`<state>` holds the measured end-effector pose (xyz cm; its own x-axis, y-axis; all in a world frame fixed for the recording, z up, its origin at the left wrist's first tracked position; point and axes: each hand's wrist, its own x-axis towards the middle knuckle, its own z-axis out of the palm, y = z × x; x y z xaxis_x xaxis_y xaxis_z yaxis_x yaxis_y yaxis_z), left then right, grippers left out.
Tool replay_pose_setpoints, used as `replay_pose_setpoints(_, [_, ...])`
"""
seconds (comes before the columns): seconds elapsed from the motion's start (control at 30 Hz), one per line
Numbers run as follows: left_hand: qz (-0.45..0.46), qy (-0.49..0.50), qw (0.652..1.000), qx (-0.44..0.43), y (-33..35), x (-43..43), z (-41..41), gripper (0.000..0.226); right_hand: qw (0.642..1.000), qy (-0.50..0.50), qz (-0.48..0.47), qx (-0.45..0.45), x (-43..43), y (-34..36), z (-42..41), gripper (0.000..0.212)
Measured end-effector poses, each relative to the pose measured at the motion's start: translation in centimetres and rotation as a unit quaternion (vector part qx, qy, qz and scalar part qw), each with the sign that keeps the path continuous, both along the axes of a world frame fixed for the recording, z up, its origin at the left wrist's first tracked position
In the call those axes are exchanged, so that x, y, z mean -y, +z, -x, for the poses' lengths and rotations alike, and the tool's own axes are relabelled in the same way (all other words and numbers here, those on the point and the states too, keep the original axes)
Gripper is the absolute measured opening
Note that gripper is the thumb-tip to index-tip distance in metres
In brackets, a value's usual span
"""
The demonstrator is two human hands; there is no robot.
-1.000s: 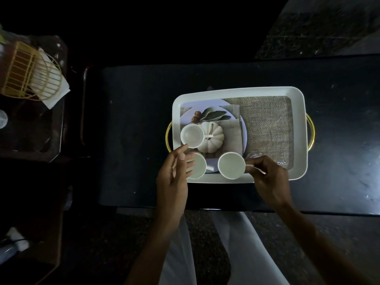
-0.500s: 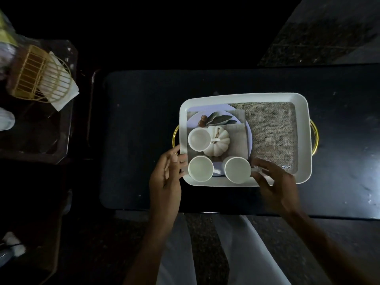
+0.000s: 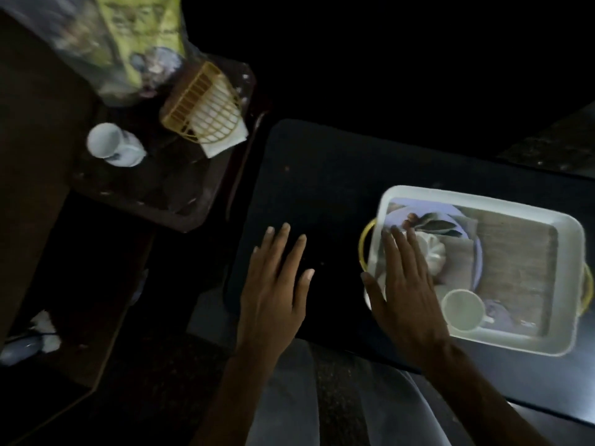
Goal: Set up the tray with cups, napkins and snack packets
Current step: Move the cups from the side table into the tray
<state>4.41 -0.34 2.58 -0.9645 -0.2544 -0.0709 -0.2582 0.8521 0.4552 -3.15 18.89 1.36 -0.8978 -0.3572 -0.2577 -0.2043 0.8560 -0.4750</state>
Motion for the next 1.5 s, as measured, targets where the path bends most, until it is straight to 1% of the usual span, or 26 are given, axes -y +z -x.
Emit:
replay_pose_setpoints(0.1, [0.042, 0.035, 0.998, 0.028, -0.1, 5.1, -0.6, 0.054, 0.999, 0.044, -0.01, -0.006, 5.8, -0.6, 0.2, 0.075])
replay_pose_setpoints(0.17, [0.057, 0.064, 0.996, 0.024, -0.3, 8.5, -1.1, 0.054, 0.997, 0.079, -0.02, -0.009, 9.4, -1.1, 0.3, 0.077])
replay_pose_setpoints(0.33, [0.064, 0.18, 0.982, 0.006, -0.5, 16.4, -0.9, 0.052, 0.987, 0.153, -0.027, -0.026, 18.2, -1.9, 0.3, 0.077])
replay_pose_setpoints(0.4, [0.068, 0.19, 0.979, 0.007, -0.5, 19.2, -0.4, 0.052, 0.984, 0.173, -0.023, -0.036, 21.6, -1.8, 0.5, 0.075])
replay_pose_setpoints(0.53, [0.091, 0.171, 0.981, 0.009, -0.5, 24.6, 1.2, 0.054, 0.977, 0.198, -0.034, -0.072, 27.8, -1.2, 1.2, 0.075])
replay_pose_setpoints(0.63, [0.085, 0.165, 0.983, -0.003, -0.4, 28.3, 2.7, 0.054, 0.97, 0.224, -0.034, -0.086, 31.4, -0.9, 2.1, 0.076])
replay_pose_setpoints(0.7, [0.054, 0.179, 0.982, -0.02, -0.4, 30.5, 3.8, 0.055, 0.966, 0.24, -0.03, -0.089, 33.5, -0.8, 2.8, 0.075])
replay_pose_setpoints(0.8, [-0.047, 0.242, 0.968, -0.055, -0.5, 32.6, 5.6, 0.055, 0.97, 0.235, -0.002, -0.062, 36.0, -0.9, 4.1, 0.074])
replay_pose_setpoints(0.9, [-0.123, 0.309, 0.94, -0.078, -1.0, 33.8, 7.2, 0.051, 0.981, 0.175, 0.085, 0.019, 37.9, -1.4, 5.4, 0.068])
replay_pose_setpoints(0.97, [-0.164, 0.351, 0.918, -0.079, -1.4, 34.2, 7.9, 0.046, 0.978, 0.139, 0.143, 0.068, 39.1, -1.7, 6.1, 0.062])
replay_pose_setpoints(1.03, [-0.185, 0.372, 0.907, -0.071, -1.7, 34.4, 8.4, 0.041, 0.971, 0.113, 0.186, 0.094, 40.1, -1.8, 6.6, 0.056])
replay_pose_setpoints(1.13, [-0.2, 0.377, 0.901, -0.079, -2.0, 34.3, 8.6, 0.035, 0.96, 0.079, 0.239, 0.122, 41.4, -1.9, 6.9, 0.042])
replay_pose_setpoints(1.27, [-0.258, 0.415, 0.868, -0.093, -2.0, 34.2, 8.6, 0.031, 0.958, 0.03, 0.261, 0.119, 42.2, -2.5, 7.0, 0.024])
replay_pose_setpoints(1.37, [-0.29, 0.439, 0.844, -0.102, -1.6, 33.3, 8.1, 0.03, 0.961, 0.001, 0.262, 0.09, 41.6, -2.6, 7.0, 0.02])
replay_pose_setpoints(1.5, [-0.334, 0.469, 0.808, -0.123, -1.0, 30.6, 6.4, 0.023, 0.952, -0.01, 0.292, 0.091, 39.1, -2.2, 5.9, 0.018])
